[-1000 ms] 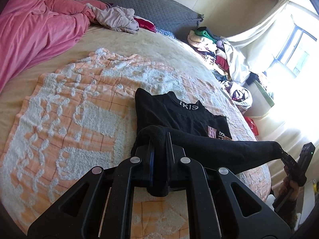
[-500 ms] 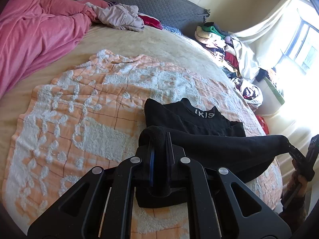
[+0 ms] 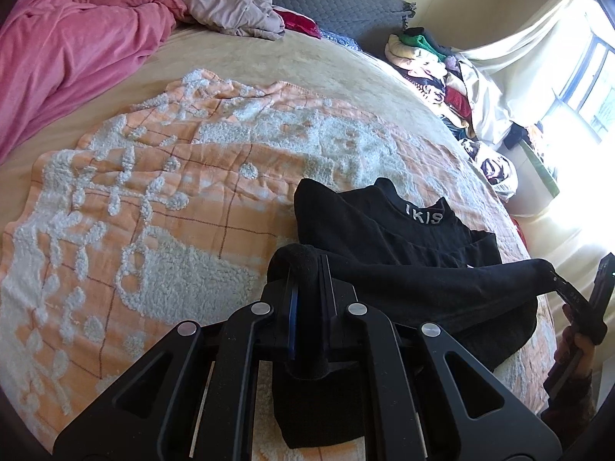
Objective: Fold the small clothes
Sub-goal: 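Lift the hem with both grippers and carry it toward the collar, then lower the hem onto the shirt near the collar and open both grippers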
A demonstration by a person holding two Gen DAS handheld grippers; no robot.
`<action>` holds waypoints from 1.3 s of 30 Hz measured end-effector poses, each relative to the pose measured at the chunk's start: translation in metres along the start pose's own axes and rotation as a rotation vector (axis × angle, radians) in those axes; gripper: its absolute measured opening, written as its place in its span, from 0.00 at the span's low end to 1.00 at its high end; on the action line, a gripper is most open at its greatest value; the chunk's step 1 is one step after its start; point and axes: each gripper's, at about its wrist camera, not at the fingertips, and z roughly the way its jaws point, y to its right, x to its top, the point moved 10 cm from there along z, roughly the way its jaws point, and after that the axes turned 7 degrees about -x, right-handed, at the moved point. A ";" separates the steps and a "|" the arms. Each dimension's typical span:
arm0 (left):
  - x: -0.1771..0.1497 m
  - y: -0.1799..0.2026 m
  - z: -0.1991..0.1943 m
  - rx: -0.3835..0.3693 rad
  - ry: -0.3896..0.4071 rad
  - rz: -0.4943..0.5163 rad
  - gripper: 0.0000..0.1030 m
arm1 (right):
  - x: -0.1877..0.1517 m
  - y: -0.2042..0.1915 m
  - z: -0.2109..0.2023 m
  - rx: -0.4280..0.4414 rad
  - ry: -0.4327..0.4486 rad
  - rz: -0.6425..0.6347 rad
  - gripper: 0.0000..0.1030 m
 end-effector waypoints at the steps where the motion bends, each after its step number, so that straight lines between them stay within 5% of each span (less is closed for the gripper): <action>1: 0.000 -0.001 0.002 0.000 0.001 0.003 0.03 | -0.002 0.001 0.004 -0.005 -0.005 0.000 0.08; 4: 0.000 -0.001 0.007 0.006 0.002 0.014 0.05 | -0.007 0.005 0.013 -0.009 -0.013 0.003 0.08; 9: -0.001 0.001 0.008 0.011 0.008 0.024 0.08 | -0.011 0.015 0.016 -0.029 -0.011 0.010 0.25; 11: 0.002 0.003 0.005 0.012 0.023 0.038 0.19 | -0.008 0.020 0.011 -0.033 0.005 0.021 0.36; 13: 0.008 0.004 -0.005 0.054 0.064 0.061 0.37 | -0.004 0.024 0.001 -0.045 0.035 0.029 0.37; 14: 0.010 0.006 -0.010 0.058 0.079 0.068 0.38 | -0.001 0.027 -0.005 -0.051 0.055 0.032 0.37; 21: 0.005 0.042 -0.028 0.036 0.083 0.159 0.38 | 0.006 -0.007 -0.043 0.002 0.143 -0.092 0.38; 23: -0.006 0.063 -0.024 0.016 0.055 0.209 0.30 | -0.002 -0.030 -0.047 0.038 0.135 -0.170 0.38; 28: -0.042 0.096 0.001 -0.041 -0.049 0.274 0.19 | -0.033 -0.080 -0.042 0.144 0.033 -0.318 0.38; 33: -0.068 0.096 0.025 0.014 -0.131 0.337 0.19 | -0.072 -0.098 -0.022 0.145 -0.098 -0.414 0.37; 39: -0.075 0.089 0.031 0.088 -0.123 0.377 0.19 | -0.096 -0.099 -0.001 0.080 -0.164 -0.485 0.37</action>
